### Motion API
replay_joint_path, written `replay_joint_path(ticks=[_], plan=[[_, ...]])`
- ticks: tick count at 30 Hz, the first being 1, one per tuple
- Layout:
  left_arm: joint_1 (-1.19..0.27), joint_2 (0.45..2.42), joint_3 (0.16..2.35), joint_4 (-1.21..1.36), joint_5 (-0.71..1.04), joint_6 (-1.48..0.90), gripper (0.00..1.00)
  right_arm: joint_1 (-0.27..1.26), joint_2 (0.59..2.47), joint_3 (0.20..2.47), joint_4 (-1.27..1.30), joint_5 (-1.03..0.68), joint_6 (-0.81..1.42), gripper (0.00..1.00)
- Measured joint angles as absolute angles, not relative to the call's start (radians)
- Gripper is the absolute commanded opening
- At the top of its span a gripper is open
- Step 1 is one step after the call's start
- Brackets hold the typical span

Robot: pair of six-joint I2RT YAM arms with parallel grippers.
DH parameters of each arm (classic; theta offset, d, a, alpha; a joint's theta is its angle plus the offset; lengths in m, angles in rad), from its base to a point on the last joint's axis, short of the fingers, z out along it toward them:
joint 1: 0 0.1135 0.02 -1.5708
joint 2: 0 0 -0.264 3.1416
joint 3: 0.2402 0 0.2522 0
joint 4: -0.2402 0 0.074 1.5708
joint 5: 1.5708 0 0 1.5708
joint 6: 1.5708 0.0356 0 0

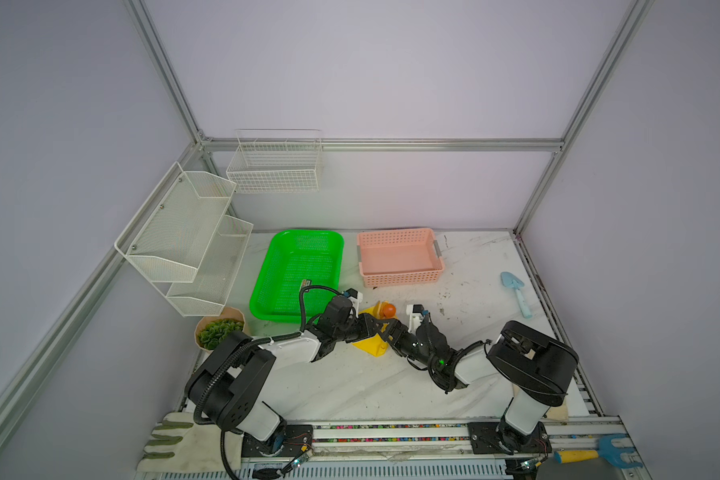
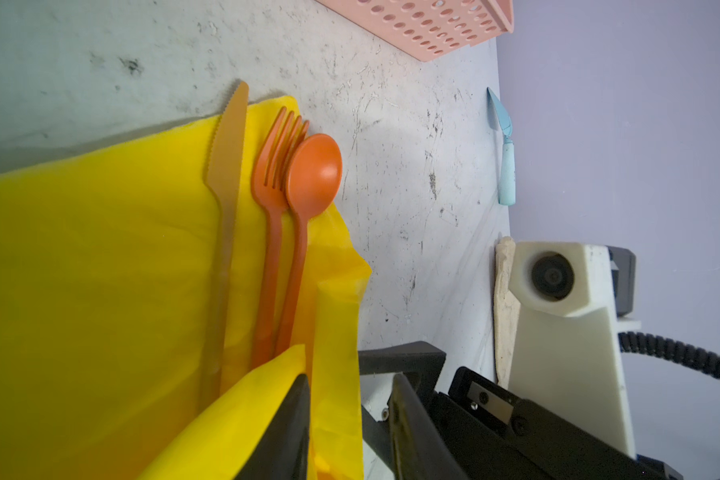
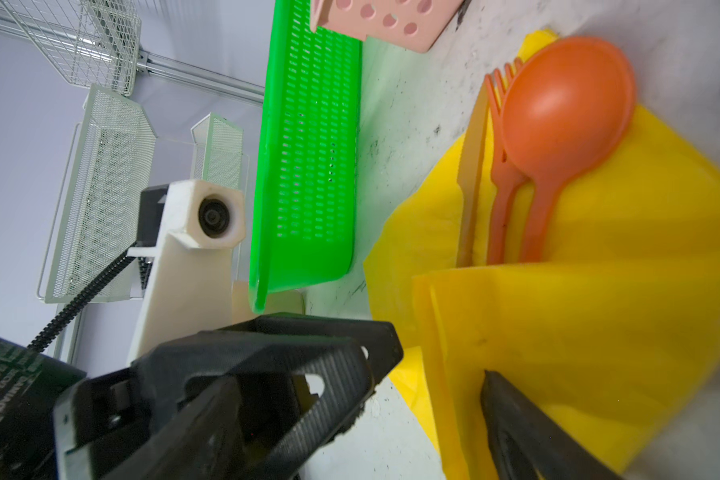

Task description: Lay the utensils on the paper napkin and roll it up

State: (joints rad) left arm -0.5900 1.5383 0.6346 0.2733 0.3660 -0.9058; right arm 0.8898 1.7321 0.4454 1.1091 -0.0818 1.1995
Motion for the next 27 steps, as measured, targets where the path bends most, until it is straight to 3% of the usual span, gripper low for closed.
replay_joint_path(ticks=[27], plan=[[-0.574, 1.613, 0.635, 0.335, 0.413, -0.906, 0.40, 0.887, 1.784, 0.445, 1.158, -0.071, 1.200, 0.90]])
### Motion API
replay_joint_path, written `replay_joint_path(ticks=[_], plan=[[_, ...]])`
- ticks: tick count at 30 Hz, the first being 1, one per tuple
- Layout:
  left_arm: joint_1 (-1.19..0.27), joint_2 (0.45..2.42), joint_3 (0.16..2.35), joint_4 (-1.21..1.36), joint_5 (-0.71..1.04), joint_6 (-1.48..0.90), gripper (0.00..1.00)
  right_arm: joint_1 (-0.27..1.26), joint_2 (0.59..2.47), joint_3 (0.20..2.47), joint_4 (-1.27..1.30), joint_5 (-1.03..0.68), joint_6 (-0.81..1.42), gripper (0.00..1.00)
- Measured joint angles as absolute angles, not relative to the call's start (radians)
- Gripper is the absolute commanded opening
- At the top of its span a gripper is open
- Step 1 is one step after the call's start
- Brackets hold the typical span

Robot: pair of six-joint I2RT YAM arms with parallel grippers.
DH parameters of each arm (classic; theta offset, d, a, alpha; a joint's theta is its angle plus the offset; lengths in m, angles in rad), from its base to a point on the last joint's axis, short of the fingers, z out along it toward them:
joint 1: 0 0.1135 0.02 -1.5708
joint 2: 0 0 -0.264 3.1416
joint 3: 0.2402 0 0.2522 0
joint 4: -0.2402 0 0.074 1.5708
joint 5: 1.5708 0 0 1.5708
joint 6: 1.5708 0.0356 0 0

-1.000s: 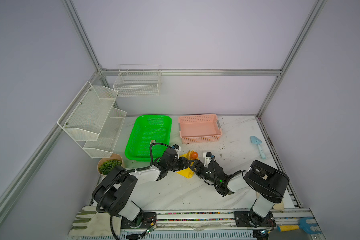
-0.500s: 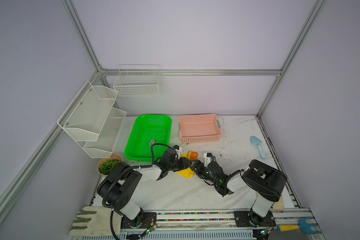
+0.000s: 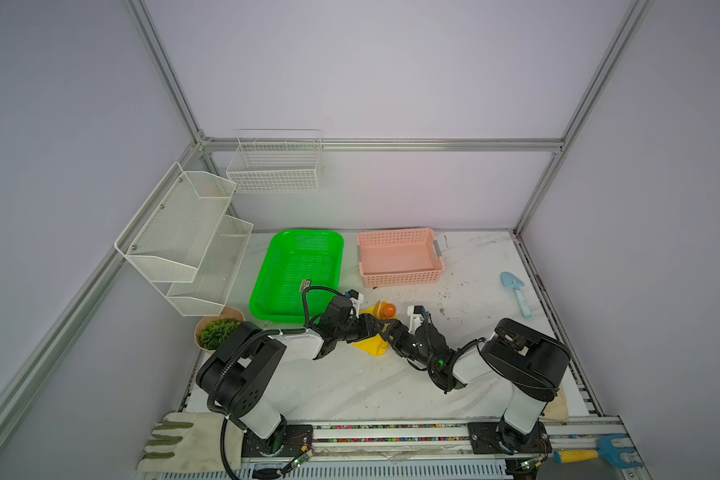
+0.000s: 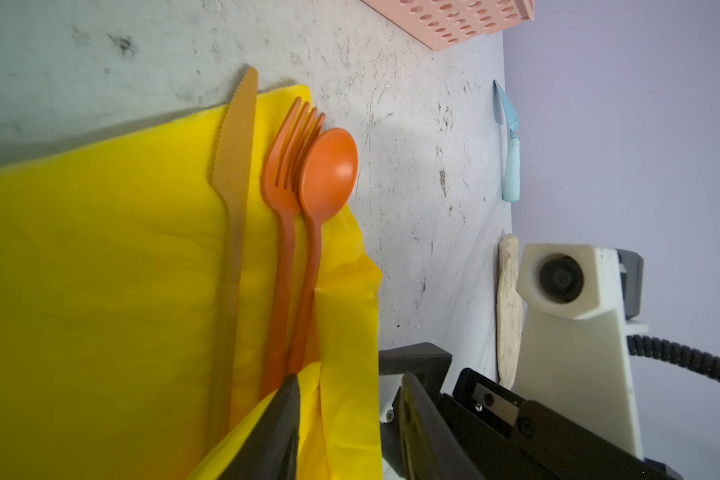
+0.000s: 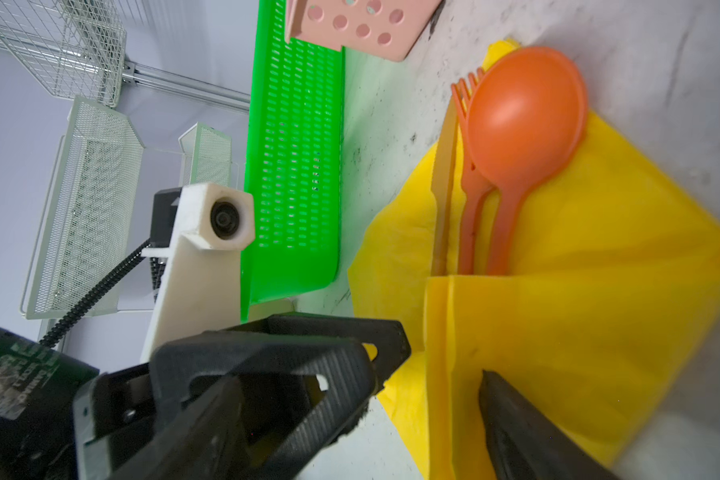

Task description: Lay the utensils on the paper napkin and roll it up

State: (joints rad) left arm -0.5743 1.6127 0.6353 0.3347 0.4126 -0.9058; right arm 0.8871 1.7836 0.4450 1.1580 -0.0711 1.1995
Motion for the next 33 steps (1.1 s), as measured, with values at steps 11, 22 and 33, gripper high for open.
replay_joint_path(ticks=[11, 22, 33], plan=[[-0.577, 1.613, 0.635, 0.359, 0.457, -0.906, 0.40, 0.894, 1.806, 0.389, 1.320, -0.065, 1.205, 0.84], [-0.558, 1.633, 0.635, 0.413, 0.488, -0.928, 0.40, 0.921, 1.800, 0.362, 1.478, -0.089, 1.214, 0.90], [-0.557, 1.658, 0.635, 0.426, 0.510, -0.932, 0.34, 0.931, 1.851, 0.361, 1.562, -0.121, 1.227, 0.91]])
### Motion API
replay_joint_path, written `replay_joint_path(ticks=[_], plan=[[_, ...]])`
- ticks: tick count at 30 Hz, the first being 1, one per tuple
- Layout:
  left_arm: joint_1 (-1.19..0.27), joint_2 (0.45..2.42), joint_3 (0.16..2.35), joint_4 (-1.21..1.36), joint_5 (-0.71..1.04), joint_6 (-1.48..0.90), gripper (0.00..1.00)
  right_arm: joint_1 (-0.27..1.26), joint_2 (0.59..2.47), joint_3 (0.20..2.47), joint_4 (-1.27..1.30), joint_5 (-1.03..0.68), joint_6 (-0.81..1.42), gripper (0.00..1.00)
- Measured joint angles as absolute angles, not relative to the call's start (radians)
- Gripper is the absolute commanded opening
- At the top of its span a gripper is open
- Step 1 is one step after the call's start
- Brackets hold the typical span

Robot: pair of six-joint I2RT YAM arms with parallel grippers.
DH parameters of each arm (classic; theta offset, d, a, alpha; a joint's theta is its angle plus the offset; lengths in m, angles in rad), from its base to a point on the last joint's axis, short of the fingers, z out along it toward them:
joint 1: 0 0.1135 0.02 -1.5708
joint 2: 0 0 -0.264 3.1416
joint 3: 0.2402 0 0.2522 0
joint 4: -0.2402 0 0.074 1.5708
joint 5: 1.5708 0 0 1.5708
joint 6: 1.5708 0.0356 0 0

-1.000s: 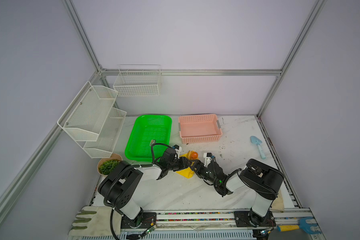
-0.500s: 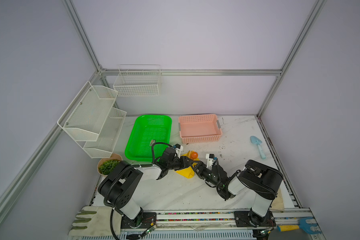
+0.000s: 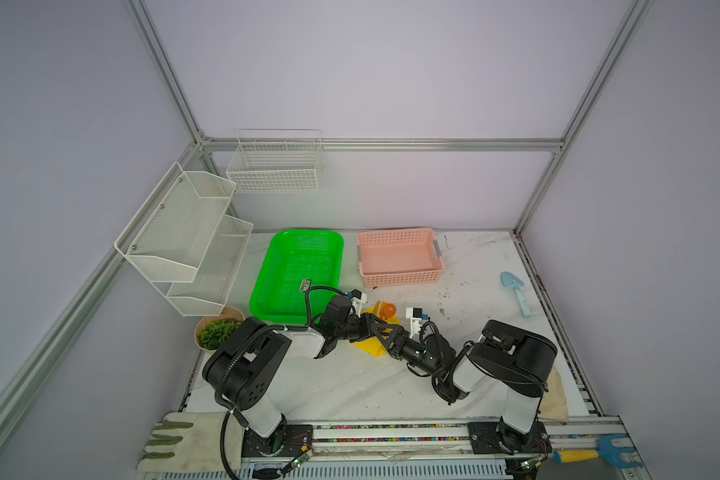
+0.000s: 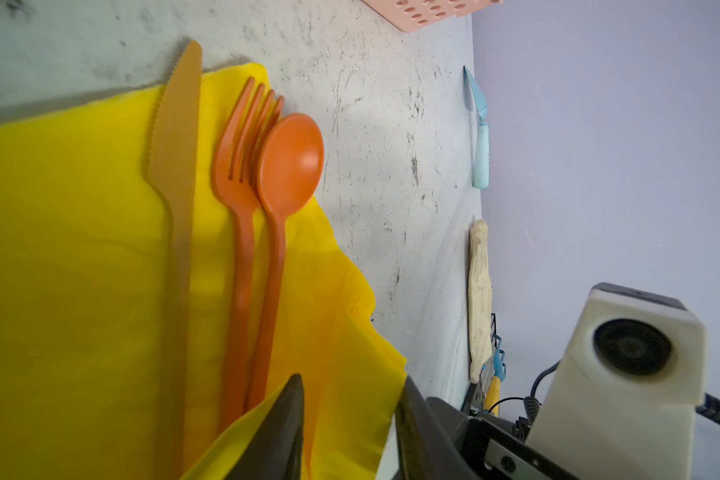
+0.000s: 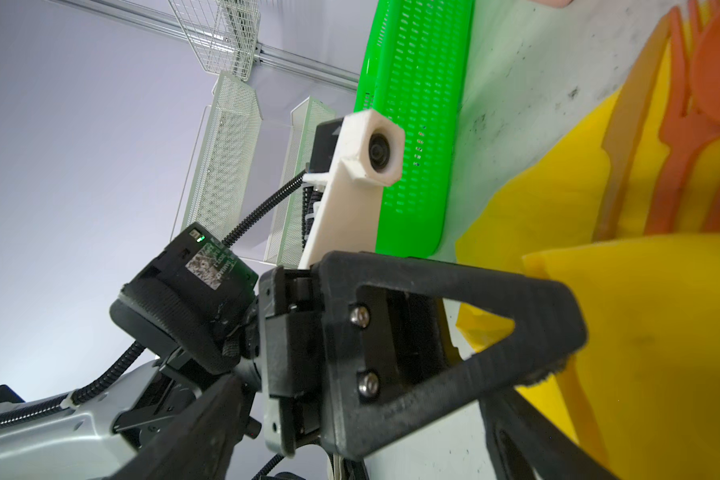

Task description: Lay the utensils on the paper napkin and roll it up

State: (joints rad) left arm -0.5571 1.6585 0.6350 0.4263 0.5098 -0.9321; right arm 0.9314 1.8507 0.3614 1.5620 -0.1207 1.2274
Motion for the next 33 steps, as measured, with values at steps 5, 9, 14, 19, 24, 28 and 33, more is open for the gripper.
replay_joint_path(ticks=[5, 9, 14, 19, 24, 28, 33], plan=[[-0.557, 1.658, 0.635, 0.417, 0.510, -0.925, 0.28, 0.931, 1.851, 0.361, 1.566, -0.123, 1.227, 0.90], [-0.558, 1.658, 0.635, 0.421, 0.515, -0.922, 0.18, 0.931, 1.851, 0.361, 1.561, -0.141, 1.225, 0.89], [-0.557, 1.660, 0.635, 0.423, 0.517, -0.920, 0.05, 0.931, 1.841, 0.363, 1.548, -0.184, 1.218, 0.89], [-0.549, 1.672, 0.635, 0.423, 0.505, -0.914, 0.00, 0.933, 1.738, 0.363, 1.462, -0.230, 1.198, 0.89], [-0.550, 1.686, 0.635, 0.392, 0.501, -0.904, 0.00, 0.933, 1.476, 0.368, 1.284, -0.197, 1.148, 0.91], [-0.550, 1.687, 0.635, 0.379, 0.501, -0.898, 0.00, 0.940, 1.217, 0.370, 1.000, -0.080, 1.082, 0.90], [-0.548, 1.687, 0.636, 0.375, 0.505, -0.897, 0.00, 0.948, 1.098, 0.371, 0.721, 0.049, 1.016, 0.85]])
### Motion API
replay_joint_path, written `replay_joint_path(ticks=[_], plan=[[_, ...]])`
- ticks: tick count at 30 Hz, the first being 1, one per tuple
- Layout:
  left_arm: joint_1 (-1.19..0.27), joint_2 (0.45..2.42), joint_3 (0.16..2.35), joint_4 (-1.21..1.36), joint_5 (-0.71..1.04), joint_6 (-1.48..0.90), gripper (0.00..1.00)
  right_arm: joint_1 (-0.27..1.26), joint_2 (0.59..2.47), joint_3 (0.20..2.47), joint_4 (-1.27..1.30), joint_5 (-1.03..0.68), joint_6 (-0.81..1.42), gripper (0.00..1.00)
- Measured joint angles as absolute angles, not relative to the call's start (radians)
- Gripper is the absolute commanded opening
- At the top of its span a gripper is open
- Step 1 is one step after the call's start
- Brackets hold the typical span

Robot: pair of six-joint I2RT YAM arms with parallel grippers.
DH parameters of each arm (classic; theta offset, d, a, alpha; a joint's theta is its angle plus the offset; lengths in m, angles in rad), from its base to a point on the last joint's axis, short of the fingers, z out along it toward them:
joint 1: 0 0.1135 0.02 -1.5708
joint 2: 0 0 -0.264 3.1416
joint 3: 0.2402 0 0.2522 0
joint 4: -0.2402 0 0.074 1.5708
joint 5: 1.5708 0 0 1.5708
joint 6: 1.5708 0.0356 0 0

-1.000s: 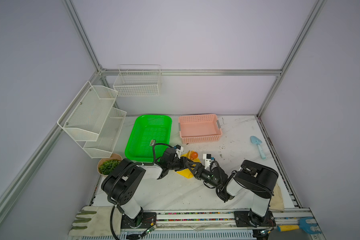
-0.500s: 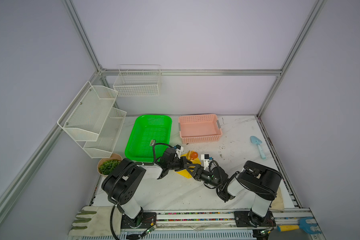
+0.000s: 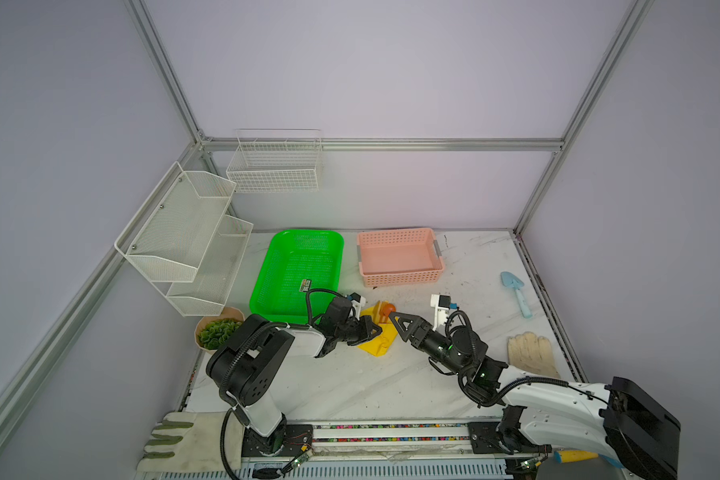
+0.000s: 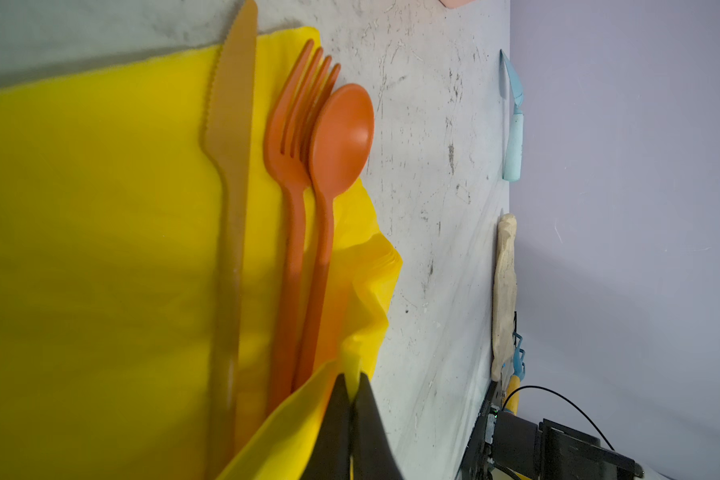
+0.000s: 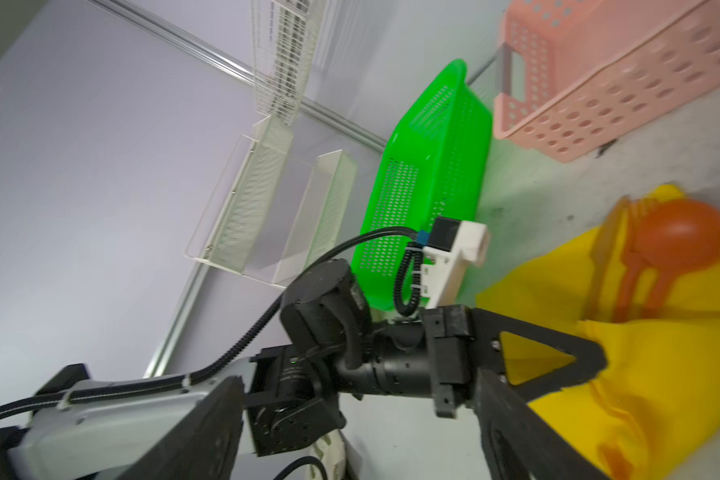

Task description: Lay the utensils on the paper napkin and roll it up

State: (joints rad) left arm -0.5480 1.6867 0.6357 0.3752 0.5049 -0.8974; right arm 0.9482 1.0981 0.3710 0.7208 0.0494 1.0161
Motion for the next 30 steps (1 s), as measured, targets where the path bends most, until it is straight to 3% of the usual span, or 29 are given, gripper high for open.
replay_joint_path(ticks=[7, 30], plan=[[-0.543, 1.655, 0.636, 0.337, 0.506, -0.892, 0.00, 0.989, 1.163, 0.369, 0.564, 0.117, 0.974, 0.84], [-0.464, 1.517, 0.635, 0.150, 0.438, -0.774, 0.00, 0.989, 1.245, 0.402, 0.563, 0.142, 0.926, 0.85]])
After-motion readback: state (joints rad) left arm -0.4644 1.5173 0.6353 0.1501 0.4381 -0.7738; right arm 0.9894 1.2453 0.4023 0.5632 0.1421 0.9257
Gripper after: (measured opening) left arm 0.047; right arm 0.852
